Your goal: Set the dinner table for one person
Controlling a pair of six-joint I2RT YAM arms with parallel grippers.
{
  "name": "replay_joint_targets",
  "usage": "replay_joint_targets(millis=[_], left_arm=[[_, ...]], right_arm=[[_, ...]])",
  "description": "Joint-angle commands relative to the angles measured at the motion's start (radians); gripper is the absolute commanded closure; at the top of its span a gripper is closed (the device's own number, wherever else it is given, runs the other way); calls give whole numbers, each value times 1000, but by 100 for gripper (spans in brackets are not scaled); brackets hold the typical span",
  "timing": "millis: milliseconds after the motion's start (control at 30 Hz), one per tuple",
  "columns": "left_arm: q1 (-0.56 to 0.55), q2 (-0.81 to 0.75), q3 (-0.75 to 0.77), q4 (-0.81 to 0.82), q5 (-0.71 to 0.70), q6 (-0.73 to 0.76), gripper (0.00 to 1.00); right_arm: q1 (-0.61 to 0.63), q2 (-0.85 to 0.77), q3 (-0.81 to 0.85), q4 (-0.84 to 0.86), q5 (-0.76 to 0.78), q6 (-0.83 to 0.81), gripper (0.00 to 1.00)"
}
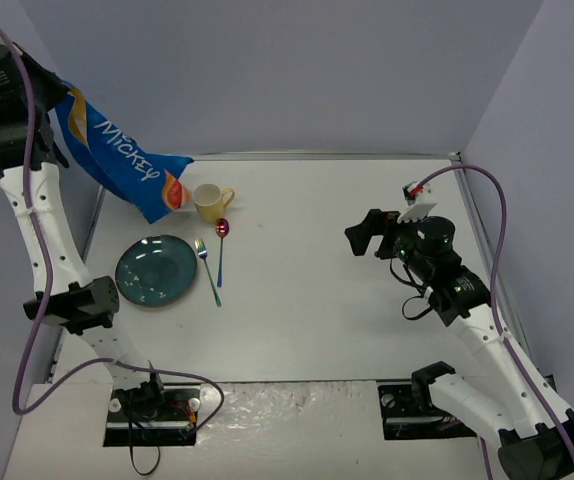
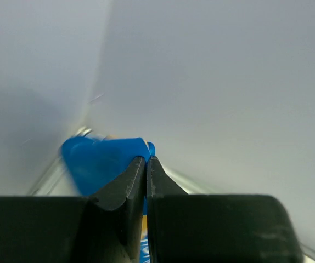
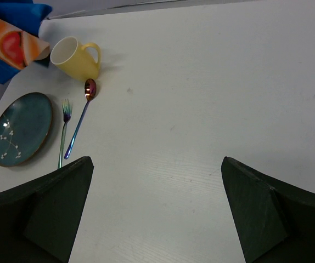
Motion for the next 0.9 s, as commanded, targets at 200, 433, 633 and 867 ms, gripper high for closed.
replay_joint_targets(millis=[200,433,633,867], left_arm=[[-38,-245,21,472,412,-349,100],[-45,-328,37,597,486,-549,100],[-120,-364,-81,699,523,-654,100],[-374,-246,-89,635,475,-571,100]], right_arm=[[6,-29,51,81,-82,-26,0],[4,-76,45,79,-68,-14,0],[4,-129,30,79,-17,13,0],[4,-136,41,78,-20,25,0]])
